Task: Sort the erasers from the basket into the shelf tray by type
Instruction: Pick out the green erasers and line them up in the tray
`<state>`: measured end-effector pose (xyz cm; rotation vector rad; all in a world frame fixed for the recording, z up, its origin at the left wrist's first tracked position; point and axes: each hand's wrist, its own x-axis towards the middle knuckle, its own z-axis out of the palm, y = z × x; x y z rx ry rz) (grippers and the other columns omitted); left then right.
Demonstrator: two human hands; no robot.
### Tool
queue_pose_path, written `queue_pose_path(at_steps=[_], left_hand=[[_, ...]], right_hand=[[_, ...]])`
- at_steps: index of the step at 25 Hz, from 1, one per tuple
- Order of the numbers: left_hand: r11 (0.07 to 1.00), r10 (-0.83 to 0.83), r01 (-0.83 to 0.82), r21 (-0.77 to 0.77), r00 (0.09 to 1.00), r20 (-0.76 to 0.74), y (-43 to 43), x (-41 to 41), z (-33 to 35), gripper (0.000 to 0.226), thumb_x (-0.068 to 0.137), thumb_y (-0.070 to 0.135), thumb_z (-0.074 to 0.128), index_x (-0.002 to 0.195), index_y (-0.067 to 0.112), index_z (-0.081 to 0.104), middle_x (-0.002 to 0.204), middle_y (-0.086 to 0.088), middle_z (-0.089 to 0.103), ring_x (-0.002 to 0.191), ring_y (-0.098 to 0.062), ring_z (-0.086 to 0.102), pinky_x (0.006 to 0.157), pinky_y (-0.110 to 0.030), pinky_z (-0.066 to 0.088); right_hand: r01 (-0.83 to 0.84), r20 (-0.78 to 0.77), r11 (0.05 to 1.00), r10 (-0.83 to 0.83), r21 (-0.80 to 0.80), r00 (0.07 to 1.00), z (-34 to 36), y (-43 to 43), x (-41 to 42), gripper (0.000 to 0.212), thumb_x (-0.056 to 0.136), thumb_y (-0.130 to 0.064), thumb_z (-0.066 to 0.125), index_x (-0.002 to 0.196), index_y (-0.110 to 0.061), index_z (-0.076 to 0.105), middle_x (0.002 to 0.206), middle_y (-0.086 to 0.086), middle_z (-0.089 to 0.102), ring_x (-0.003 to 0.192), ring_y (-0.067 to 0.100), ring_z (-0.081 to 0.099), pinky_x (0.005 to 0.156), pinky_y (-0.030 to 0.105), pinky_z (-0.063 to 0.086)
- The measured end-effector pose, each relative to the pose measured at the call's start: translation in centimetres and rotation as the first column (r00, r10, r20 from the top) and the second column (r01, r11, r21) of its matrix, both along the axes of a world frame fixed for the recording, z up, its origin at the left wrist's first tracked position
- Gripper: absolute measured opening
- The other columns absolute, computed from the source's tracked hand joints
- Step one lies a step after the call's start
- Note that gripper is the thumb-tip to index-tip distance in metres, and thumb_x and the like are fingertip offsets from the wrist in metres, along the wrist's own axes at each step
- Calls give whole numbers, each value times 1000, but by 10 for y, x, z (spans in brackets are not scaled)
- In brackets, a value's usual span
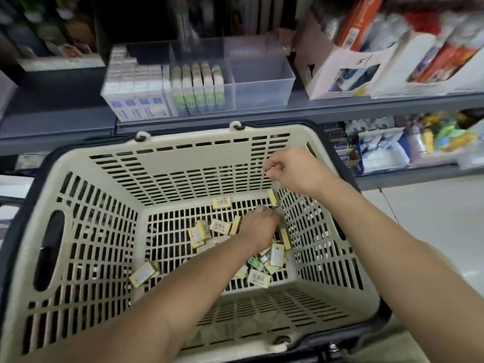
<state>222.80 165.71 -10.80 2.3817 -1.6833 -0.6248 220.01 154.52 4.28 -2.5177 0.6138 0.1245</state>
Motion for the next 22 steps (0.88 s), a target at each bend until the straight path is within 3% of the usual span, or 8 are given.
queue_pose_path(at_steps=[3, 5, 7, 9, 12, 14, 18, 22], left_hand=[[994, 19, -19, 112, 1000, 3, 7, 10, -4, 35, 88, 11, 54, 123, 15, 53, 111, -10, 56, 108, -27, 45, 86, -36, 39], [985, 56, -37, 170, 992, -109, 14, 21, 1, 28, 92, 24, 52, 117, 11, 53, 110, -10, 57, 103, -26, 50, 81, -34, 42], [981, 80, -26, 191, 956, -283, 25, 26, 9, 24, 95, 28, 48, 109, 10, 51, 98, -7, 57, 86, -22, 53, 66, -30, 41], [971, 41, 49, 233, 930, -364, 39, 24, 15, 20, 95, 33, 46, 102, 14, 46, 83, 0, 53, 70, -16, 51, 55, -29, 38], [936, -65, 176, 306, 938, -340, 56, 12, 14, 27, 91, 32, 56, 109, 14, 47, 99, -1, 54, 84, -18, 54, 65, -30, 43], [909, -190, 256, 330, 957, -221, 60, 7, 12, 34, 88, 27, 61, 114, 8, 50, 111, -9, 55, 97, -25, 52, 77, -35, 45], [878, -336, 330, 347, 941, -44, 60, -3, 12, 28, 88, 12, 58, 114, 2, 56, 111, -16, 56, 102, -30, 52, 83, -40, 47], [909, -65, 182, 375, 950, -304, 64, 15, 30, 24, 93, 21, 53, 113, 8, 58, 106, -12, 61, 90, -26, 56, 76, -36, 46]], right_hand=[[-23, -21, 999, 22, -37, 1000, 1, 0, 1, 18, 90, -20, 56, 102, -16, 68, 102, 1, 67, 96, 18, 60, 89, 36, 49], [-27, -25, 999, 26, -45, 999, 2, 1, 1, 18, 89, -22, 56, 102, -17, 68, 101, 0, 67, 96, 17, 60, 90, 37, 49], [-36, -31, 998, 34, -51, 999, 4, 2, 0, 19, 90, -24, 56, 103, -18, 69, 102, -1, 67, 96, 17, 60, 90, 37, 49], [-39, -40, 998, 37, -50, 999, 5, 3, 0, 20, 90, -26, 56, 103, -18, 69, 102, -1, 67, 97, 16, 60, 90, 38, 49], [-64, -76, 995, 58, -75, 995, 5, 6, -2, 21, 90, -27, 55, 104, -18, 68, 102, -1, 66, 97, 17, 59, 88, 36, 49], [-86, -106, 992, 76, -95, 991, 4, 9, -4, 21, 90, -28, 55, 104, -17, 68, 101, -1, 65, 96, 17, 59, 86, 35, 49], [-110, -152, 987, 92, -113, 984, 1, 13, -6, 22, 91, -31, 54, 103, -18, 67, 102, -2, 64, 97, 17, 58, 87, 39, 50], [-162, -186, 981, 141, -105, 972, -4, 17, -8, 18, 91, -28, 55, 98, -18, 68, 101, -3, 65, 93, 15, 59, 86, 38, 50]])
